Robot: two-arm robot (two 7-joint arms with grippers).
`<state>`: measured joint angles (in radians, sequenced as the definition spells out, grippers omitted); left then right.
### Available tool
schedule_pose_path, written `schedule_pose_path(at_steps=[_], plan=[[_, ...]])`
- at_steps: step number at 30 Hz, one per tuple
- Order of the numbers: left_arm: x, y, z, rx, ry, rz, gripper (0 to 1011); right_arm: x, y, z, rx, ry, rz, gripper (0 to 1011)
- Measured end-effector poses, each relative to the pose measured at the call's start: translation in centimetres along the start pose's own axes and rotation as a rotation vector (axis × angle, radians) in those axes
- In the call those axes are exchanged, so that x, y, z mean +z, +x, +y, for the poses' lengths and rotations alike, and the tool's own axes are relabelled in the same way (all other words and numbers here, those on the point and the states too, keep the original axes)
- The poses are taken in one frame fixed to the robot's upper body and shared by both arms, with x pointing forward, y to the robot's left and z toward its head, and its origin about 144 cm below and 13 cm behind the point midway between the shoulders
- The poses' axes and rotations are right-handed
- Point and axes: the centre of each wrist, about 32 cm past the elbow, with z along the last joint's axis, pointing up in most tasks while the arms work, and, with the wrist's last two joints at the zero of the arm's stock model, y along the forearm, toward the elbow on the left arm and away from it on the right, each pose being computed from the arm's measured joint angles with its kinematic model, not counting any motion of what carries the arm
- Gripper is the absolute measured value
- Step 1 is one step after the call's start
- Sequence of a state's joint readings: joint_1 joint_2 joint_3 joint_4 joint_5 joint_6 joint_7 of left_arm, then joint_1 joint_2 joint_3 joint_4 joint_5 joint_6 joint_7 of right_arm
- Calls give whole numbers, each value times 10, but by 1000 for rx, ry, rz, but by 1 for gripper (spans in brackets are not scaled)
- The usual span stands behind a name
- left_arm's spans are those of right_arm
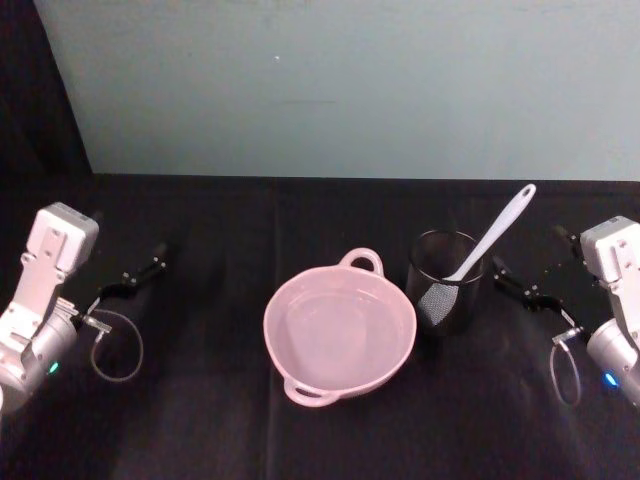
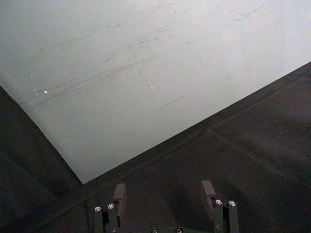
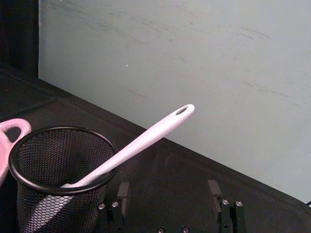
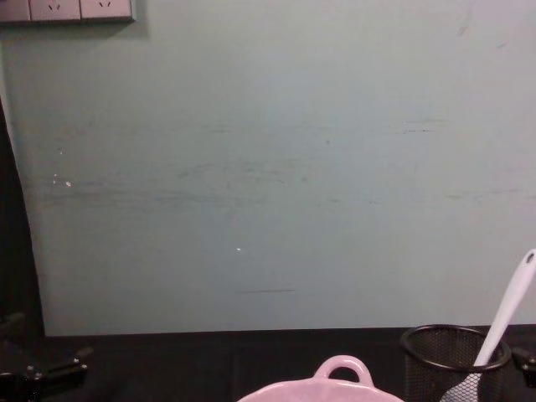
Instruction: Use the one hand to pick up the spoon and stir the clear water in the bowl.
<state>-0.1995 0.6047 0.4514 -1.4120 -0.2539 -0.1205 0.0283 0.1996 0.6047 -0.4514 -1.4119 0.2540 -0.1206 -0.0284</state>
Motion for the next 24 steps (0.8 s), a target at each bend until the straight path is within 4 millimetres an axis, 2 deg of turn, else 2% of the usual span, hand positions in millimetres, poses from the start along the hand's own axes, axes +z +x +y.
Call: schedule_pose_path(at_steps=[24], plan=[[0, 0, 0, 0, 0, 0, 1005, 0, 0, 0, 0, 0, 0, 1003]])
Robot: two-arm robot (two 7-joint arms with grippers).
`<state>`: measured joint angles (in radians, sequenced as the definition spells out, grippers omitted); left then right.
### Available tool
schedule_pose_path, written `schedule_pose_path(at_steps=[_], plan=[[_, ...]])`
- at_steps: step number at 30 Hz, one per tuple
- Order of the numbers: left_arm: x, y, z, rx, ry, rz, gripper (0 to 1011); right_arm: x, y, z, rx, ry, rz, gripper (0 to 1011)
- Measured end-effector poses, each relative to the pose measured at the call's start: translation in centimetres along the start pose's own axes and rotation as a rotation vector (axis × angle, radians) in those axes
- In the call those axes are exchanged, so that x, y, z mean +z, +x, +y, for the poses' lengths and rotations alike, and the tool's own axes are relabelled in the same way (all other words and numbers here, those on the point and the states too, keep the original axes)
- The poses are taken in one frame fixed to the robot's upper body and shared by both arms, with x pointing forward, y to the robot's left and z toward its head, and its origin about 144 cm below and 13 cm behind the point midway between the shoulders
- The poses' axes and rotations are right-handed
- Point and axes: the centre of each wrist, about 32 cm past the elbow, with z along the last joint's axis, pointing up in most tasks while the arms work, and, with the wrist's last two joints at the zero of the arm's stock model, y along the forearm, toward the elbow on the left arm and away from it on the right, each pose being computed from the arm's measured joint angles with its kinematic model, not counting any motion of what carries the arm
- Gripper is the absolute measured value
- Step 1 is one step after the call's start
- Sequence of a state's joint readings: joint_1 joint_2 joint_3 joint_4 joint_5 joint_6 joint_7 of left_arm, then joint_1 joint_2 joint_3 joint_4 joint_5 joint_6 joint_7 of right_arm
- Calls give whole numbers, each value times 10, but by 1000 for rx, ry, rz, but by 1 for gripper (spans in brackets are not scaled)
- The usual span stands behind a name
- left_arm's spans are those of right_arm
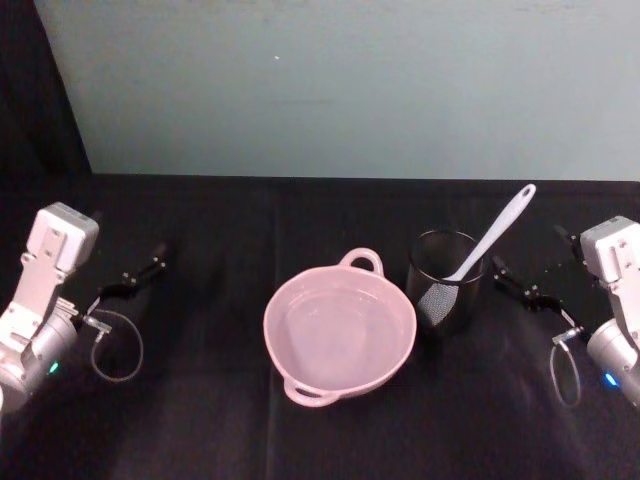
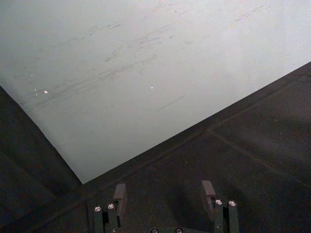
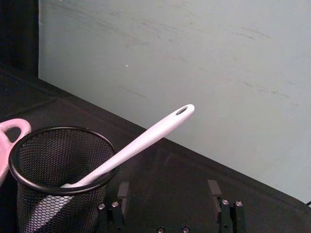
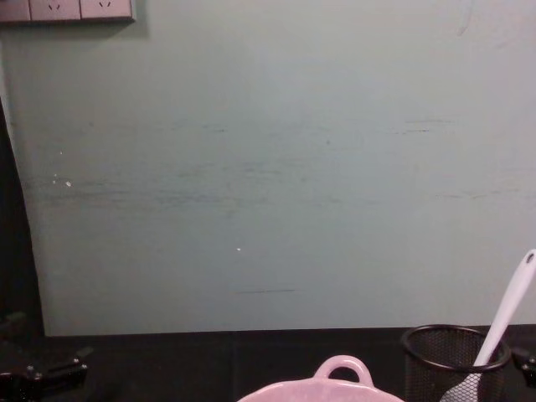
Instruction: Use the one hand to pick up the spoon and stir the clear water in the bowl.
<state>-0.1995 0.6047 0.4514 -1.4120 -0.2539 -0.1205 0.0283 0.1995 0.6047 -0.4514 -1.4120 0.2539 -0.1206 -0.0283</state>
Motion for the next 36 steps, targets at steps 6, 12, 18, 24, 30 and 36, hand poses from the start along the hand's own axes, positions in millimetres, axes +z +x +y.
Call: schedule_pose_path(at_steps=[6, 12, 18, 24, 30, 36], plan=[[0, 0, 0, 0, 0, 0, 1005, 0, 0, 0, 0, 0, 0, 1003], [0, 0, 0, 0, 0, 0, 1005, 0, 0, 0, 0, 0, 0, 1003], [0, 0, 0, 0, 0, 0, 1005, 3, 5, -4, -19, -14, 8, 1003], [0, 0, 0, 0, 0, 0, 1005, 6, 13, -21, -45, -34, 96, 1002], [0, 0, 0, 0, 0, 0, 1005, 10, 20, -39, -11, -15, 230, 1003], [0, 0, 0, 0, 0, 0, 1005, 15, 32, -48, 81, 35, 503, 1003]])
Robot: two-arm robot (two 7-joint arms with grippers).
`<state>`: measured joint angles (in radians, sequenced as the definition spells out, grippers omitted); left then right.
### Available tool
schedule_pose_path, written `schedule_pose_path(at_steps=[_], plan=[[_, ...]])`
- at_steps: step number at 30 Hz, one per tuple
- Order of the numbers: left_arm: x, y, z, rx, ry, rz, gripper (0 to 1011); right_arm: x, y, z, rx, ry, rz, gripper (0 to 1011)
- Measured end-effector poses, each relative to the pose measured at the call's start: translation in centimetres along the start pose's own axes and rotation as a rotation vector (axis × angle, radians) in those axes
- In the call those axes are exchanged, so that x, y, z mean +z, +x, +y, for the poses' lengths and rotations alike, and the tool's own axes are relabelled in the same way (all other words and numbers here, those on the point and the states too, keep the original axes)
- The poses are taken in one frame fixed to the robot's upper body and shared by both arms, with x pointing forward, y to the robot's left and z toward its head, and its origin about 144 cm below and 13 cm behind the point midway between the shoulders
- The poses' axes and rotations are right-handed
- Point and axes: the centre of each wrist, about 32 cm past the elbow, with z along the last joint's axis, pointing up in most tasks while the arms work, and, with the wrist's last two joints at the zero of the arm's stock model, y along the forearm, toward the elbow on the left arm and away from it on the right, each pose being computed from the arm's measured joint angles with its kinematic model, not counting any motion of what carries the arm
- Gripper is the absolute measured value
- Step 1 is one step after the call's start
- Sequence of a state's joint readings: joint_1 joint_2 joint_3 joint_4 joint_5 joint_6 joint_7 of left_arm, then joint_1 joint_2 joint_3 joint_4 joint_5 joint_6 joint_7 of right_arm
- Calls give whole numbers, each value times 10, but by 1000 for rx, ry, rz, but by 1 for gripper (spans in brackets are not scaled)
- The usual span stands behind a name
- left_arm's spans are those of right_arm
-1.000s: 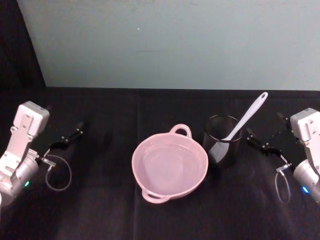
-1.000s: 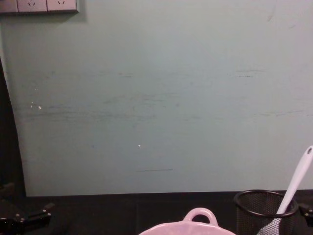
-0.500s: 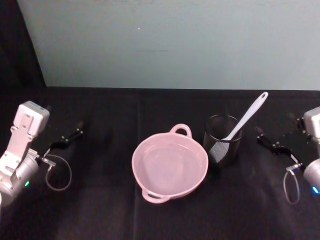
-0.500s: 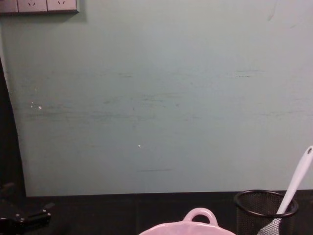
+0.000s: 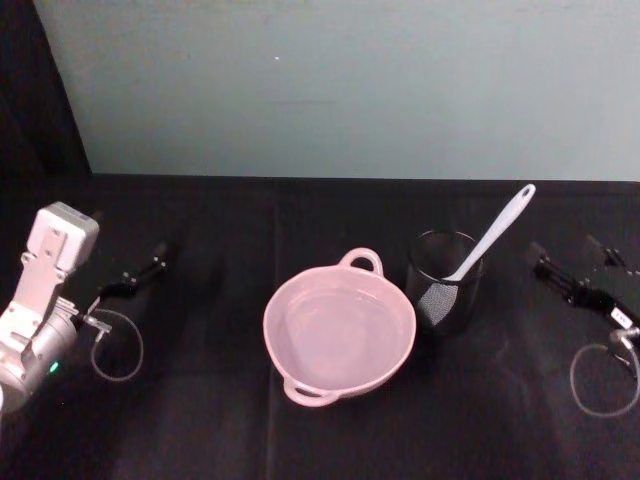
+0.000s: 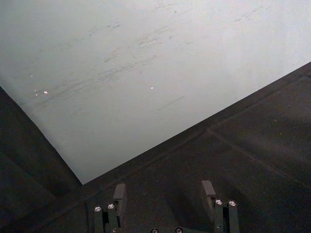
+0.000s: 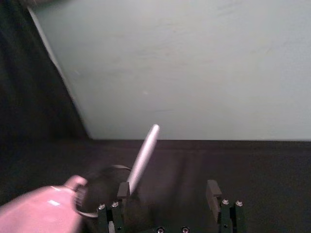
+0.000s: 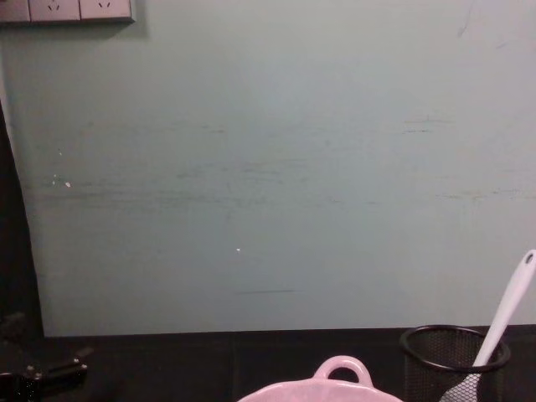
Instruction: Use the one hand to pick up the spoon and stir the clear water in the bowl.
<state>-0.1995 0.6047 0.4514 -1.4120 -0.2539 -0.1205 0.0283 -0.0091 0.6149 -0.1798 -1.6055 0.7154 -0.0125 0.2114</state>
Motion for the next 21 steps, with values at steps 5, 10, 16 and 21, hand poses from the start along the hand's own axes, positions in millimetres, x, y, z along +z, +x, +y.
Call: schedule_pose_path(at_steps=[5, 10, 16, 21], plan=[[0, 0, 0, 0, 0, 0, 1005, 7, 12, 8, 107, -6, 272, 1002], [0, 0, 0, 0, 0, 0, 1005, 12, 18, 18, 160, -15, 407, 1003], [0, 0, 0, 0, 0, 0, 1005, 17, 20, 30, 197, -36, 509, 1003], [0, 0, 0, 0, 0, 0, 1005, 20, 19, 40, 205, -53, 536, 1002]])
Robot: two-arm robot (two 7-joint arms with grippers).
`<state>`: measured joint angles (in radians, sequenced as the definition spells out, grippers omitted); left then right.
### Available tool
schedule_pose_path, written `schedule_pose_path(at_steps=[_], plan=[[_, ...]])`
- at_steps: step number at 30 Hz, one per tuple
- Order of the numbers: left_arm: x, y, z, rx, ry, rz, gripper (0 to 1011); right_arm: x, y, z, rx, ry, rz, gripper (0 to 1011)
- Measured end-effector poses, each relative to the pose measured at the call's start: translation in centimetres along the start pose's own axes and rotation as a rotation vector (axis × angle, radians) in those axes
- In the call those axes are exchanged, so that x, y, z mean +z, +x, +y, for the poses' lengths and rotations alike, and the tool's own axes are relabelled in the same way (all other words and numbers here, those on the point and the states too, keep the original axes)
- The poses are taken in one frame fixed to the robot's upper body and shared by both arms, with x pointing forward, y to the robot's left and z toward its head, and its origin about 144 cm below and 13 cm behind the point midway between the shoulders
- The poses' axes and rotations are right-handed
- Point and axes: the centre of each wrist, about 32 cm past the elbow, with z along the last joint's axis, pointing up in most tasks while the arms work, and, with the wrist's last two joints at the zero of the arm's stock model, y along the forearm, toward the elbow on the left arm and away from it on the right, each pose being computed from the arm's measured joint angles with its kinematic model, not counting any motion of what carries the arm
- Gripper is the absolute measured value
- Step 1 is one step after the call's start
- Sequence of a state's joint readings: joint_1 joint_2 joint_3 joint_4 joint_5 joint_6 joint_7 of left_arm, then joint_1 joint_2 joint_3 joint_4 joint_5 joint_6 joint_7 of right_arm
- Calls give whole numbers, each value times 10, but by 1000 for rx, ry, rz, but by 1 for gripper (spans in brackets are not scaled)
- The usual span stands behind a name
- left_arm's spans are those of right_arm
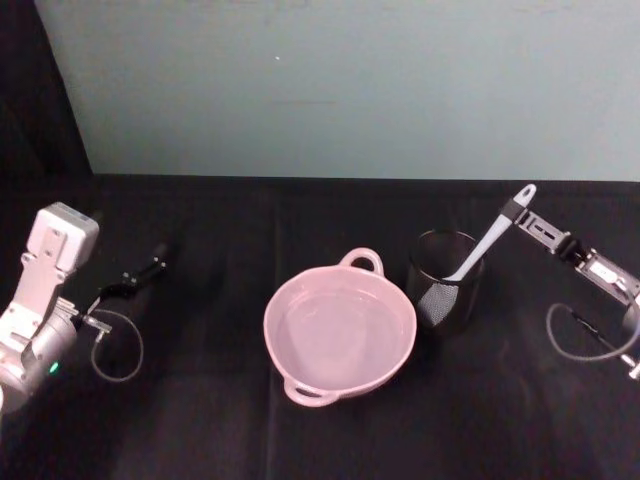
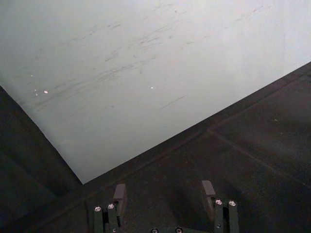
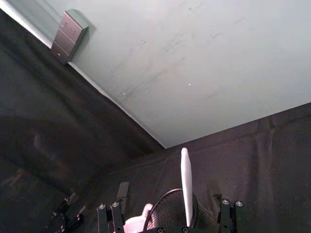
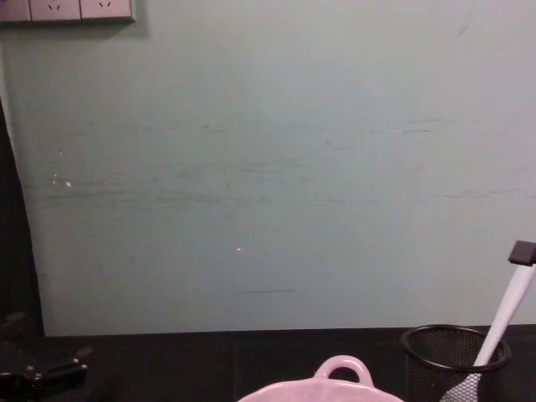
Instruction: Use the one hand to pick up the spoon and stir the clear water in the bowl.
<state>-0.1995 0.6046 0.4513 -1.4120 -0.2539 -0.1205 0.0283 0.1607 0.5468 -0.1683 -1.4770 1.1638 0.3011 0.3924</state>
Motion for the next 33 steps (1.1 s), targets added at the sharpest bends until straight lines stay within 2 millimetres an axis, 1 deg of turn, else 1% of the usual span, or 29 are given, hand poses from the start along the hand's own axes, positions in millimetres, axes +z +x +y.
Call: schedule_pose_path(at_steps=[7, 10, 20, 33], plan=[[0, 0, 0, 0, 0, 0, 1005, 1, -1, 12, -12, -14, 5, 1003], [0, 0, 0, 0, 0, 0, 1005, 1, -3, 17, -22, -21, -22, 1002], [0, 0, 0, 0, 0, 0, 1005, 2, -5, 19, -44, -16, -101, 1003], [0, 0, 0, 0, 0, 0, 1005, 3, -3, 27, -26, -17, -126, 1002]])
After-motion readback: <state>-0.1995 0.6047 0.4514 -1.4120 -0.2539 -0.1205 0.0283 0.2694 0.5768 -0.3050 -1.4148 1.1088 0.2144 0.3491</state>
